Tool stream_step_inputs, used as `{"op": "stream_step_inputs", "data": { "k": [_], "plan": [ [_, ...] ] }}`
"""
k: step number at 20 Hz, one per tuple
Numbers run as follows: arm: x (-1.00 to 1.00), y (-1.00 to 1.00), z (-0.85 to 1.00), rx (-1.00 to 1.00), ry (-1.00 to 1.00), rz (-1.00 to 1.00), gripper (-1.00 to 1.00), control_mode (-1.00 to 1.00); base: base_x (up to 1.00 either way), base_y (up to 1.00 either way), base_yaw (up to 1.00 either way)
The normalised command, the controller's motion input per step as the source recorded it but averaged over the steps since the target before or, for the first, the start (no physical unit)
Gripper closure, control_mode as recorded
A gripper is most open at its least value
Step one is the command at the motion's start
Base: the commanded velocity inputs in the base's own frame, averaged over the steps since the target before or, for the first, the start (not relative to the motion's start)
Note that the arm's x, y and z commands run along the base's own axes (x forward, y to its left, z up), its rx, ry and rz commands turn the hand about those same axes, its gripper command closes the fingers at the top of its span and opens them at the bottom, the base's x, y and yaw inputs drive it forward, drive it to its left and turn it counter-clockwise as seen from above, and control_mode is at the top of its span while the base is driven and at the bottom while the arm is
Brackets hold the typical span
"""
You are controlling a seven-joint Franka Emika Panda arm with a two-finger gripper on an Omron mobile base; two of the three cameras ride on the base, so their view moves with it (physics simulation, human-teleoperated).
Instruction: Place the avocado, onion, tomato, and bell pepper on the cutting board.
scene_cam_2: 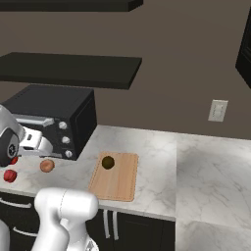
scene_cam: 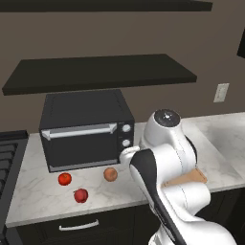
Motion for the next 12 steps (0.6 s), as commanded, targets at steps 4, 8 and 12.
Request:
{"op": "stream_step_inputs", "data": {
  "k": [4,8,12],
  "plan": [
    [0.11,0.11,-0.06,0.05,0.00,0.00,-1.00,-1.00,0.00,0.00,0.00],
    [0.13,0.03,-0.08,0.04,0.00,0.00,-1.00,-1.00,0.00,0.00,0.00],
    [0.07,0.11,-0.13,0.00,0.00,0.00,-1.00,-1.00,0.00,0.00,0.00]
  ]
}}
